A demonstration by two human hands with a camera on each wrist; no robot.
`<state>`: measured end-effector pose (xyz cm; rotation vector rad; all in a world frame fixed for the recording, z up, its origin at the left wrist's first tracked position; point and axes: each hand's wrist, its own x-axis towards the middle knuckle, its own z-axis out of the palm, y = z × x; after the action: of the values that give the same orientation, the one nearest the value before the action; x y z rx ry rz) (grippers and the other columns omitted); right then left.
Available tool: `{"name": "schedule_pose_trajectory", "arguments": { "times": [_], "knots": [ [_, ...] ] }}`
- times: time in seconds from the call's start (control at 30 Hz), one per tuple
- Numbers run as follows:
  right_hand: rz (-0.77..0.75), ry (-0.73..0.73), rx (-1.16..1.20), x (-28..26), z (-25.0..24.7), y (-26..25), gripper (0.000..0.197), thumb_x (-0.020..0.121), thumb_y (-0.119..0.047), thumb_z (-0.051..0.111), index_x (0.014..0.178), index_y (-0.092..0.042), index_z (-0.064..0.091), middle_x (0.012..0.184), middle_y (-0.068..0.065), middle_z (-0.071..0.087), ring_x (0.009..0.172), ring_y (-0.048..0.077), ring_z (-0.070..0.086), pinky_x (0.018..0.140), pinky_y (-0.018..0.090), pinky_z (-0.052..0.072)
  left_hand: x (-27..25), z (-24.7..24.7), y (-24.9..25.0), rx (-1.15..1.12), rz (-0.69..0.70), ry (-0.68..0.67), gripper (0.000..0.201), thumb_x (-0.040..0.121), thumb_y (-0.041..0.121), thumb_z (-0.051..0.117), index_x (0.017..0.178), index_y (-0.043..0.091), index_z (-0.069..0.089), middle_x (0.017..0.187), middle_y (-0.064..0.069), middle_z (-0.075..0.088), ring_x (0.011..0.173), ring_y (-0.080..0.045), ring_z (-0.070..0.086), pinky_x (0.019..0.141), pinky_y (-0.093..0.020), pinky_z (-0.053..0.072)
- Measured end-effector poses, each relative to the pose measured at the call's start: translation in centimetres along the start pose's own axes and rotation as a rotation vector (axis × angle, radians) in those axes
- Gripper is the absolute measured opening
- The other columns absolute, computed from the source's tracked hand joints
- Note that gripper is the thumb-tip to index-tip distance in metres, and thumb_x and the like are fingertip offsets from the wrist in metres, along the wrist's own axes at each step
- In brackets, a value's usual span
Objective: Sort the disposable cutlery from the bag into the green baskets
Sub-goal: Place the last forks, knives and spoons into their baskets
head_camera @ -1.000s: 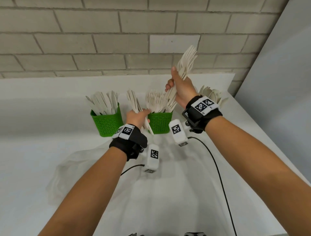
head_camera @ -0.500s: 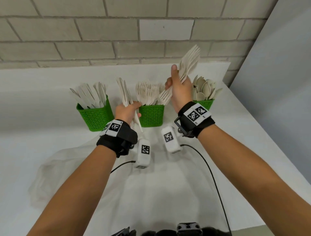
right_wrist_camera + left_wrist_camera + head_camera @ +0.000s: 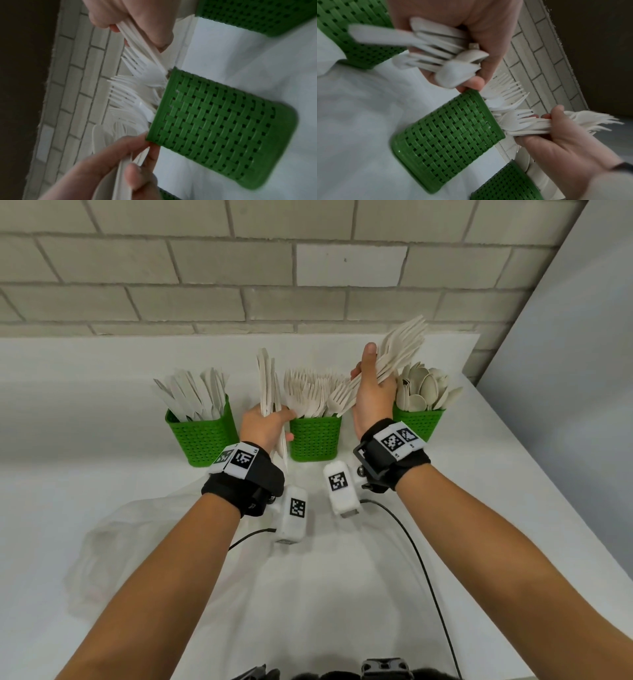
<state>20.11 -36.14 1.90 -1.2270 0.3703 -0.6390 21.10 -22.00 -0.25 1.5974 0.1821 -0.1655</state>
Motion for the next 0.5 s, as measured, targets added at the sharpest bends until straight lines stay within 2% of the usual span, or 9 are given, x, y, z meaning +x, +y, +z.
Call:
{"name": "schedule_pose_trajectory", "arguments": {
  "times": [0.07, 0.13, 0.17, 0.23, 0.3, 0.33, 0.4, 0.43, 0.5],
  "knots": [
    [-0.077, -0.057, -0.048, -0.3, -0.1, -0.8, 0.031, 0.094, -0.037, 0.053, 0.066, -0.022, 0.048, 0.060, -0.005, 0.049, 0.062, 0.012, 0.048, 0.078, 0.033, 0.043, 0.1, 0.0, -0.1, 0.008, 0.003, 0.001, 0.016, 0.081, 0.007, 0.067, 0.073, 0.017, 0.058, 0.073, 0.002, 0.057, 0.032, -0.002, 0.051, 0.045, -0.018, 0.046],
    [-0.174, -0.090, -0.055, -0.6, -0.2, -2.5, 0.029, 0.096, -0.027, 0.050, 0.069, -0.019, 0.047, 0.056, -0.005, 0.046, 0.056, 0.009, 0.046, 0.069, 0.026, 0.044, 0.1, 0.1, -0.3, 0.017, 0.005, -0.005, 0.008, 0.082, 0.011, 0.067, 0.082, 0.014, 0.060, 0.074, 0.003, 0.058, 0.032, -0.002, 0.052, 0.052, -0.023, 0.047],
    [-0.218, -0.114, -0.039, -0.8, -0.3, -3.6, 0.028, 0.097, -0.024, 0.050, 0.069, -0.018, 0.047, 0.053, -0.007, 0.045, 0.053, 0.008, 0.045, 0.064, 0.026, 0.044, 0.2, 0.1, -0.5, 0.020, 0.005, -0.007, 0.007, 0.083, 0.012, 0.067, 0.084, 0.013, 0.060, 0.075, 0.003, 0.058, 0.033, -0.002, 0.053, 0.054, -0.025, 0.048],
    [-0.290, -0.219, 0.013, -1.1, -0.4, -5.1, 0.032, 0.097, -0.020, 0.048, 0.065, -0.019, 0.045, 0.047, -0.011, 0.042, 0.048, 0.007, 0.043, 0.059, 0.029, 0.042, 0.2, 0.2, -0.7, 0.028, 0.000, -0.006, 0.009, 0.084, 0.016, 0.066, 0.079, 0.017, 0.059, 0.075, 0.002, 0.058, 0.034, -0.001, 0.053, 0.061, -0.028, 0.050],
    [-0.327, -0.385, -0.091, -2.0, -0.2, -5.3, 0.037, 0.098, -0.019, 0.044, 0.061, -0.020, 0.047, 0.046, -0.010, 0.045, 0.049, 0.008, 0.047, 0.062, 0.029, 0.046, 0.3, 0.2, -0.8, 0.026, -0.007, -0.001, 0.014, 0.083, 0.018, 0.067, 0.075, 0.020, 0.057, 0.075, 0.001, 0.058, 0.035, -0.001, 0.054, 0.066, -0.030, 0.051],
    [-0.328, -0.477, -0.206, -2.6, 0.1, -5.0, 0.038, 0.098, -0.020, 0.043, 0.062, -0.019, 0.051, 0.050, -0.010, 0.050, 0.054, 0.009, 0.052, 0.068, 0.026, 0.049, 0.3, 0.2, -0.9, 0.024, -0.009, -0.001, 0.014, 0.083, 0.019, 0.067, 0.074, 0.020, 0.057, 0.075, 0.001, 0.059, 0.035, -0.002, 0.055, 0.067, -0.031, 0.051],
    [-0.292, -0.610, -0.431, -3.0, 0.5, -3.2, 0.030, 0.097, -0.033, 0.045, 0.074, -0.018, 0.058, 0.071, -0.004, 0.062, 0.075, 0.007, 0.060, 0.082, 0.018, 0.047, 0.2, 0.3, -0.9, 0.020, -0.009, -0.002, 0.012, 0.082, 0.019, 0.067, 0.074, 0.019, 0.058, 0.075, -0.001, 0.060, 0.041, -0.006, 0.058, 0.069, -0.033, 0.054],
    [-0.259, -0.631, -0.505, -2.8, 0.8, -2.3, 0.028, 0.092, -0.048, 0.047, 0.083, -0.024, 0.058, 0.085, 0.003, 0.063, 0.090, 0.009, 0.061, 0.088, 0.020, 0.045, 0.2, 0.3, -0.9, 0.016, -0.009, -0.001, 0.012, 0.082, 0.019, 0.067, 0.074, 0.019, 0.058, 0.075, -0.001, 0.061, 0.045, -0.008, 0.059, 0.071, -0.034, 0.054],
    [-0.258, -0.593, -0.661, -2.0, 1.0, -1.0, 0.043, 0.073, -0.076, 0.045, 0.091, -0.037, 0.052, 0.105, 0.010, 0.058, 0.111, 0.022, 0.053, 0.100, 0.030, 0.036, 0.0, 0.2, -0.9, 0.004, -0.007, -0.005, 0.012, 0.082, 0.018, 0.067, 0.074, 0.019, 0.058, 0.076, -0.001, 0.061, 0.048, -0.010, 0.060, 0.071, -0.034, 0.055]
  ]
}}
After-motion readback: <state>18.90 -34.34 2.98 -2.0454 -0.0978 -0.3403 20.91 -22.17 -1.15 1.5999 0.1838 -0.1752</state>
